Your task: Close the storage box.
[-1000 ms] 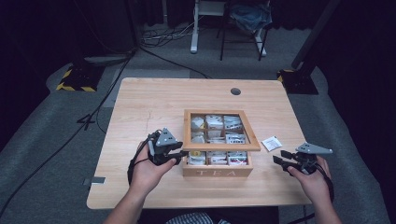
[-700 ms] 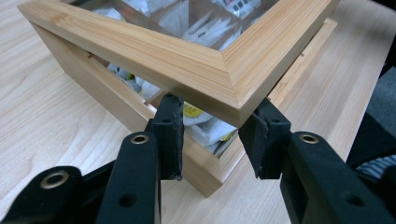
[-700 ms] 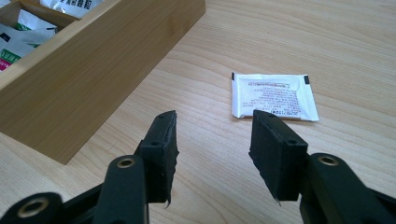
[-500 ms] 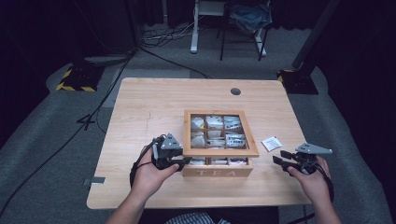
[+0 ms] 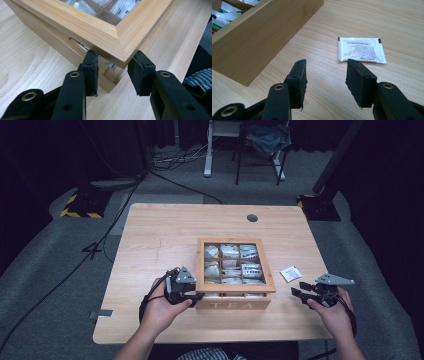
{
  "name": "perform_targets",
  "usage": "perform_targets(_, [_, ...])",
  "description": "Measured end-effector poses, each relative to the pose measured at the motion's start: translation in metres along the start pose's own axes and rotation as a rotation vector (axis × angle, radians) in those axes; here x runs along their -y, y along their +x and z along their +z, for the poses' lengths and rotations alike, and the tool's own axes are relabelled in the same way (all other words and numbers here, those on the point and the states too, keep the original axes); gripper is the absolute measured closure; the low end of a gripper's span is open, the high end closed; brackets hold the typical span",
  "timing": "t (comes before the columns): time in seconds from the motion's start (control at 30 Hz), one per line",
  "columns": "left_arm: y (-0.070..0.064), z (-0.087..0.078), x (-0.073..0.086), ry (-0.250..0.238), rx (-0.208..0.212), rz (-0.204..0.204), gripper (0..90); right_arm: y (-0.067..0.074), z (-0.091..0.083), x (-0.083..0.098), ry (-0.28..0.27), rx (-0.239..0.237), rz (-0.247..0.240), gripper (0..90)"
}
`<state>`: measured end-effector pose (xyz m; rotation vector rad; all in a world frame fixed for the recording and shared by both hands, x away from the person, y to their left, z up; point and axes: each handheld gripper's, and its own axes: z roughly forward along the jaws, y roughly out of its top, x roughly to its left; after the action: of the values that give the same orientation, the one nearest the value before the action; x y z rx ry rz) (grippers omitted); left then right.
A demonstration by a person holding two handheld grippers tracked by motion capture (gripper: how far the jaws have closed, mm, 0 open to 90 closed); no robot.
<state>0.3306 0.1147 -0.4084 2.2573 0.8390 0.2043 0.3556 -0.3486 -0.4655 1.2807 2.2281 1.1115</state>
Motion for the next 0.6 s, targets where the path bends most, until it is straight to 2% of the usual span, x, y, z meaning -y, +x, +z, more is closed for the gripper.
perform_targets(0.6, [-0.0014,0.0063,0.0011,0.077,-0.002,0.017,60.7,0.0033,0.0061,0.0009,0.018,-0.015,-0.01,51.7])
